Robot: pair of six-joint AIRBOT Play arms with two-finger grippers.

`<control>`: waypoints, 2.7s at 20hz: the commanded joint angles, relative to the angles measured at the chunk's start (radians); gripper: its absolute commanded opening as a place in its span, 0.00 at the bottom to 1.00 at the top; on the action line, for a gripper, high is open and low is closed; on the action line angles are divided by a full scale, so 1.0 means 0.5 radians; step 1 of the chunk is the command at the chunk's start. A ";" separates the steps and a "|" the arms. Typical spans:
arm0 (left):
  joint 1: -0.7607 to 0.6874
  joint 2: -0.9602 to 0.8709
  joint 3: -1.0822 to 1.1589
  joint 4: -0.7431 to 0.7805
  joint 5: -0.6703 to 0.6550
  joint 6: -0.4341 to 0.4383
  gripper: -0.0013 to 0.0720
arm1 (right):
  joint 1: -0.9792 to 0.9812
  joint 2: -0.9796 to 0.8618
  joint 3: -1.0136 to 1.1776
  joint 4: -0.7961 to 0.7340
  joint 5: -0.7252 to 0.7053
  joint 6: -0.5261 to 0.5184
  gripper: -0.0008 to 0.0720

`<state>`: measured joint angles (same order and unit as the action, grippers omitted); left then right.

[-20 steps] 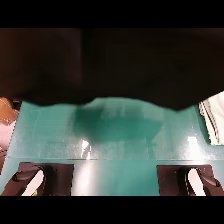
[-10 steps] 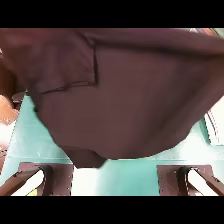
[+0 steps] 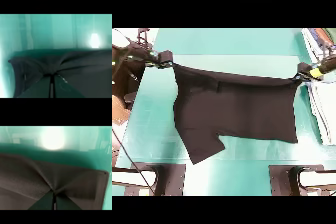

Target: Fold the shirts.

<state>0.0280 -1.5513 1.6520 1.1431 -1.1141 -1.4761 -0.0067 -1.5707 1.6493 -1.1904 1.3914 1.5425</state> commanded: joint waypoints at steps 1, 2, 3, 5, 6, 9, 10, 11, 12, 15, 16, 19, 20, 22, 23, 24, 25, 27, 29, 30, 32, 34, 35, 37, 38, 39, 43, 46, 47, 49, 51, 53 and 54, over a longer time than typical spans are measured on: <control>-0.026 -0.130 -0.009 0.027 0.335 0.040 0.05 | 0.023 -0.279 0.275 -0.014 -0.147 -0.037 0.03; -0.026 -0.130 -0.009 0.026 0.304 0.062 0.05 | 0.023 -0.304 0.340 -0.016 -0.123 -0.037 0.03; -0.026 -0.130 -0.009 0.027 0.226 0.095 0.05 | 0.023 -0.312 0.381 -0.022 -0.085 -0.066 0.03; -0.021 -0.130 -0.015 0.067 -0.074 0.084 0.05 | 0.023 -0.301 0.399 -0.079 0.064 -0.134 0.03; -0.021 -0.130 -0.035 0.082 -0.183 0.072 0.05 | 0.023 -0.299 0.398 -0.164 0.167 -0.134 0.03; -0.027 -0.123 -0.196 0.098 -0.272 0.072 0.05 | 0.044 -0.243 0.228 -0.310 0.285 -0.134 0.03; -0.027 -0.122 -0.260 0.096 -0.264 0.071 0.05 | 0.043 -0.200 0.110 -0.310 0.236 -0.134 0.03; -0.027 -0.122 -0.330 0.095 -0.246 0.072 0.05 | 0.043 -0.156 -0.005 -0.309 0.165 -0.134 0.03; -0.027 -0.122 -0.393 0.095 -0.214 0.072 0.05 | 0.043 -0.110 -0.126 -0.307 0.077 -0.133 0.03; -0.027 -0.122 -0.513 0.091 -0.143 0.069 0.05 | 0.043 -0.037 -0.363 -0.260 -0.057 -0.131 0.04; -0.027 -0.122 -0.517 0.093 -0.144 0.030 0.05 | 0.043 -0.029 -0.417 -0.227 -0.056 -0.130 0.04; -0.027 -0.121 -0.516 0.093 -0.160 -0.043 0.77 | 0.043 -0.031 -0.483 -0.141 -0.043 -0.130 0.34; -0.027 -0.119 -0.516 0.096 -0.211 -0.079 0.73 | 0.037 -0.025 -0.481 -0.130 -0.059 -0.124 0.45; -0.027 -0.066 -0.520 0.194 -0.338 -0.080 0.70 | 0.005 0.047 -0.483 -0.118 -0.028 -0.117 0.45; -0.027 0.003 -0.544 0.286 -0.369 -0.080 0.70 | -0.013 0.106 -0.484 -0.123 0.017 -0.137 0.45; -0.027 0.108 -0.609 0.377 -0.372 -0.079 0.70 | -0.043 0.182 -0.488 -0.121 0.067 -0.190 0.45; -0.027 0.226 -0.706 0.430 -0.372 -0.079 0.70 | -0.072 0.276 -0.525 -0.112 0.090 -0.228 0.45; -0.027 0.484 -0.990 0.449 -0.375 -0.076 0.71 | -0.134 0.491 -0.679 -0.104 0.064 -0.243 0.45; -0.027 0.716 -1.328 0.360 -0.372 -0.076 0.70 | -0.207 0.690 -0.877 0.039 0.050 -0.282 0.45; -0.027 0.822 -1.504 0.304 -0.366 -0.076 0.70 | -0.239 0.768 -0.960 0.129 0.044 -0.308 0.45; -0.027 0.975 -1.801 0.187 -0.294 -0.075 0.70 | -0.283 0.898 -1.102 0.266 0.021 -0.336 0.45; -0.027 1.089 -2.065 0.032 -0.164 -0.075 0.70 | -0.287 0.991 -1.205 0.300 -0.039 -0.349 0.45; -0.027 1.118 -2.159 -0.050 -0.118 -0.071 0.70 | -0.287 1.023 -1.233 0.301 -0.043 -0.350 0.45; -0.027 1.125 -2.285 -0.157 -0.063 -0.067 0.70 | -0.287 1.056 -1.248 0.300 -0.054 -0.349 0.45; -0.027 1.125 -2.329 -0.194 -0.022 -0.067 0.70 | -0.288 1.062 -1.247 0.301 -0.058 -0.349 0.45; -0.027 1.125 -2.357 -0.233 0.022 -0.043 0.70 | -0.288 1.064 -1.247 0.304 -0.055 -0.349 0.45; -0.028 1.125 -2.403 -0.476 0.163 0.090 0.70 | -0.287 1.064 -1.247 0.304 -0.039 -0.349 0.45; -0.027 1.125 -2.403 -0.504 0.170 0.085 0.70 | -0.289 1.064 -1.247 0.294 -0.021 -0.349 0.45; -0.027 1.125 -2.403 -0.536 0.170 0.087 0.70 | -0.289 1.064 -1.248 0.284 -0.002 -0.349 0.45; -0.027 1.125 -2.402 -0.584 0.170 0.089 0.70 | -0.292 1.064 -1.250 0.278 0.039 -0.349 0.45; -0.027 1.125 -2.403 -0.588 0.164 0.089 0.70 | -0.293 1.064 -1.250 0.229 0.077 -0.349 0.45; -0.028 1.125 -2.403 -0.588 0.147 0.145 0.18 | -0.293 1.064 -1.250 0.173 0.105 -0.348 0.45; -0.028 1.125 -2.403 -0.590 0.150 0.198 0.12 | -0.293 1.064 -1.250 0.176 0.114 -0.348 0.45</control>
<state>0.0147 -0.9913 0.4496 0.8787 -1.0206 -1.4189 -0.1528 -1.0397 1.0248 -1.0771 1.4239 1.3678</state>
